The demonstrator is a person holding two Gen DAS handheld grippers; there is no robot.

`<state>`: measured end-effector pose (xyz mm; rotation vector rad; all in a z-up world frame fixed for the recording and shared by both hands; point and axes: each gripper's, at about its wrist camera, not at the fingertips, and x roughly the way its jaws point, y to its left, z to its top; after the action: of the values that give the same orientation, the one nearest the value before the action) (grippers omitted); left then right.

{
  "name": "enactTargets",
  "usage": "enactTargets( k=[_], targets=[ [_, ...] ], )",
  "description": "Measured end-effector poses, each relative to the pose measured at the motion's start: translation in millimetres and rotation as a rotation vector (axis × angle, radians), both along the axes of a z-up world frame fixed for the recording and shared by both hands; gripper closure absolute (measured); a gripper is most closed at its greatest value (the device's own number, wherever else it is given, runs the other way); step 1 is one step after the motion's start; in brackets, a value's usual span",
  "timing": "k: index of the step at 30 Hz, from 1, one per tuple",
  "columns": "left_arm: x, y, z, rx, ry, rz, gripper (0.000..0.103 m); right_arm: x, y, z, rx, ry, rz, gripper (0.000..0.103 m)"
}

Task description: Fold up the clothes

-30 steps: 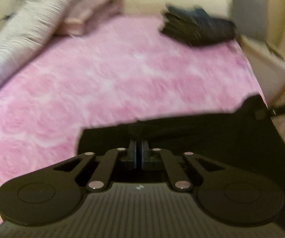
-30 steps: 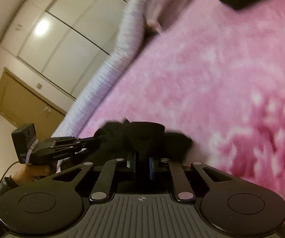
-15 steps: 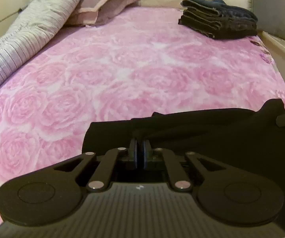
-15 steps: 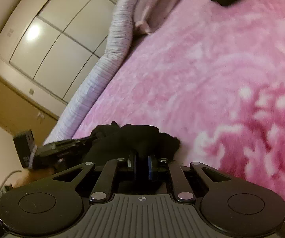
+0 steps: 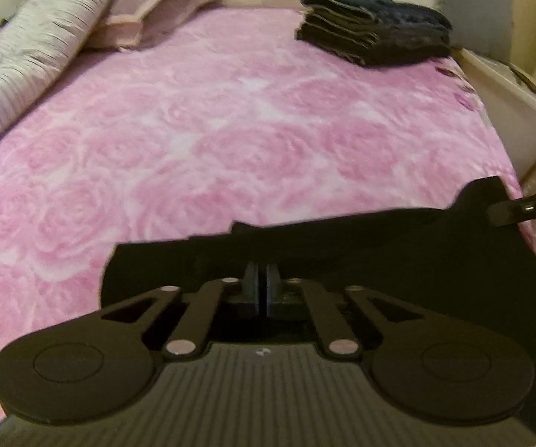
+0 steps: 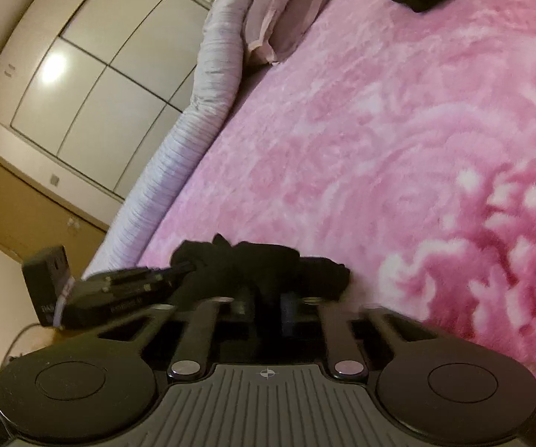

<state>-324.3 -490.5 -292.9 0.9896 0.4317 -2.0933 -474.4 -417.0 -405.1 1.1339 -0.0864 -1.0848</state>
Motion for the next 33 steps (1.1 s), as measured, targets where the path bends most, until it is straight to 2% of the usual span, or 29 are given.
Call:
enactTargets(
  k=[3,6,9,11,12,14,17,20,24,27,29,31,33],
  targets=[
    [-2,-4,-8,-0.013,0.004,0.020,0.100,1,5,1,-0.016,0.041,-0.011,0.098],
    [-5,-12,-13,-0.021,0.008,0.075,0.100,1,7,-15,0.025,0.029,-0.018,0.098],
    [-8,-22,-17,-0.024,-0.012,0.139,0.102,7,11,-7,0.000,0.104,0.006,0.098],
    [-8,-23,-12,-0.015,-0.009,0.155,0.102,5,10,-7,0.009,0.113,0.030,0.098],
    [-8,-19,-5,-0.026,-0.012,0.153,0.102,0,8,-7,0.030,0.085,0.030,0.097],
    [-2,-6,11,-0.057,-0.031,0.152,0.101,-6,11,0,0.052,0.072,0.004,0.095],
    [15,23,33,-0.100,-0.060,0.152,0.098,-3,27,25,0.010,0.154,-0.021,0.090],
    [35,60,49,-0.131,-0.081,0.158,0.097,10,45,43,-0.031,0.142,-0.005,0.085],
    [53,117,56,-0.136,-0.083,0.148,0.093,43,68,53,-0.091,0.132,0.141,0.081],
    [47,150,59,-0.132,-0.059,0.099,0.092,54,86,49,-0.083,0.173,0.203,0.081],
    [35,164,58,-0.117,-0.036,0.037,0.088,52,94,40,-0.057,0.190,0.228,0.081],
    [19,173,55,-0.101,-0.036,-0.030,0.081,48,96,26,-0.020,0.092,0.292,0.081],
    [1,173,46,-0.083,-0.074,-0.086,0.081,47,93,13,-0.021,-0.039,0.359,0.081]
  ],
)
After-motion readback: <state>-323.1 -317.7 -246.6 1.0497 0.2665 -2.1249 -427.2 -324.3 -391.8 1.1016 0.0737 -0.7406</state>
